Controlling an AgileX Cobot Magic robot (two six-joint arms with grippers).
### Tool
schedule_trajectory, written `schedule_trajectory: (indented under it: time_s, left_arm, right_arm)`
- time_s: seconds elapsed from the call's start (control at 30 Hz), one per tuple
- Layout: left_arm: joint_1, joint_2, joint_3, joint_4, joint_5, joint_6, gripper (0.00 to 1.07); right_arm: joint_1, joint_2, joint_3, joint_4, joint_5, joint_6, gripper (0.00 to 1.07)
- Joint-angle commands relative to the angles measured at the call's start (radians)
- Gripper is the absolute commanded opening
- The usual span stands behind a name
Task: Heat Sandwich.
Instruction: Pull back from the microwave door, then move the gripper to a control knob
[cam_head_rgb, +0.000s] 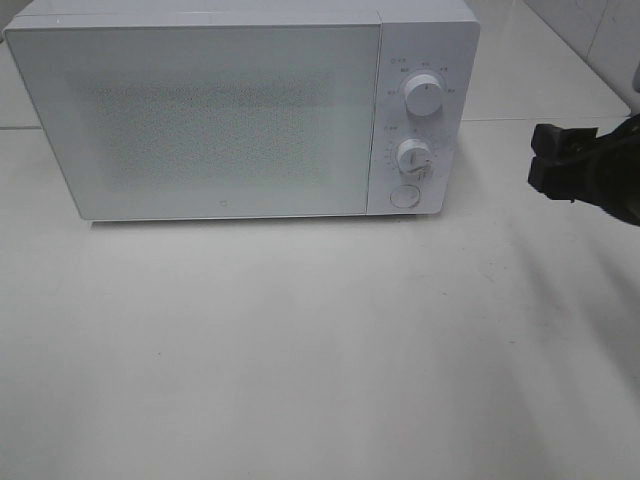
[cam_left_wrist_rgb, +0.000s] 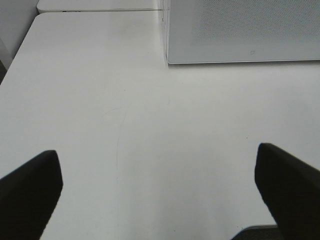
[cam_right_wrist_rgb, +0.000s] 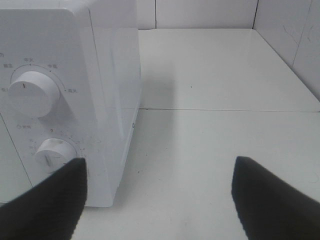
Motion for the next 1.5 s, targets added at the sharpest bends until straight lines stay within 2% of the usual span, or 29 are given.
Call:
schedule_trajectory:
  time_s: [0.03, 0.13, 0.2, 0.5, 1.5]
  left_arm:
    - [-0.006, -0.027, 0.001, -0.007, -0.009, -0.006, 1.0]
    - [-0.006, -0.027, 0.001, -0.007, -0.009, -0.006, 1.0]
    - [-0.006, -0.027, 0.001, -0.007, -0.009, -0.006, 1.0]
    - [-0.006, -0.027, 0.001, -0.007, -0.009, -0.006, 1.0]
    - [-0.006, -0.027, 0.001, -0.007, -0.009, -0.006, 1.0]
  right_arm:
    - [0.089, 0.073, 0.001, 0.098, -0.126, -0.052, 0.76]
    - [0.13, 0.108, 0.001, 0.139, -0.178, -0.054, 0.76]
    - [0.197, 0.163, 0.001, 0.196, -0.27, -0.053, 0.76]
    - [0.317, 0.318, -0.039, 0.261, -0.4, -0.046, 0.76]
    - [0.335, 0.616, -0.352, 0.274, -0.398, -0.036, 0.76]
